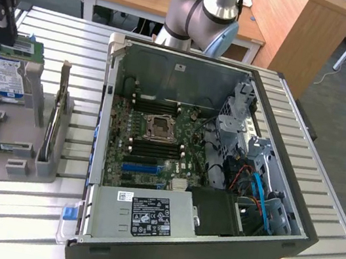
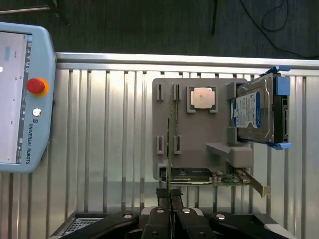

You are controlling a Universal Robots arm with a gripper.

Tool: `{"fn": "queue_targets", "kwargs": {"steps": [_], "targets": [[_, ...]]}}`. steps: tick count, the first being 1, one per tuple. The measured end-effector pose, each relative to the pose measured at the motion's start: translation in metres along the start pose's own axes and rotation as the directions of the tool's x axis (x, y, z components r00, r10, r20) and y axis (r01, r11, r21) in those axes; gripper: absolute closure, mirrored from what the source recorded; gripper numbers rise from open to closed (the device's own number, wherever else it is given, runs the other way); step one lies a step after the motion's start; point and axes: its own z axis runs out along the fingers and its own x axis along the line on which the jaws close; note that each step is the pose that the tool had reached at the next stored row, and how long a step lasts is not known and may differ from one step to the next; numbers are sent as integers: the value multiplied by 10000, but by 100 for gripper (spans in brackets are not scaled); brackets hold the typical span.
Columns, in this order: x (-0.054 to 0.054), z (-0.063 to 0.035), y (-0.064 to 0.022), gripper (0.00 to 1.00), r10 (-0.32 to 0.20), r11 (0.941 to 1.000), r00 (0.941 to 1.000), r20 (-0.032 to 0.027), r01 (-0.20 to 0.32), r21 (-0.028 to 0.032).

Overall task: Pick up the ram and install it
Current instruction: 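Pick up the ram and move it above insertion slot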

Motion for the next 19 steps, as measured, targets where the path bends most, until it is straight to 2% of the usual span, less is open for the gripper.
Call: {"fn": "queue_targets", "kwargs": {"steps": [9, 19], "targets": [[-1, -8, -232, 88, 1, 10000, 10000, 0, -1, -10], [-2, -14, -432, 88, 2, 10000, 10000, 0, -2, -31]]}}
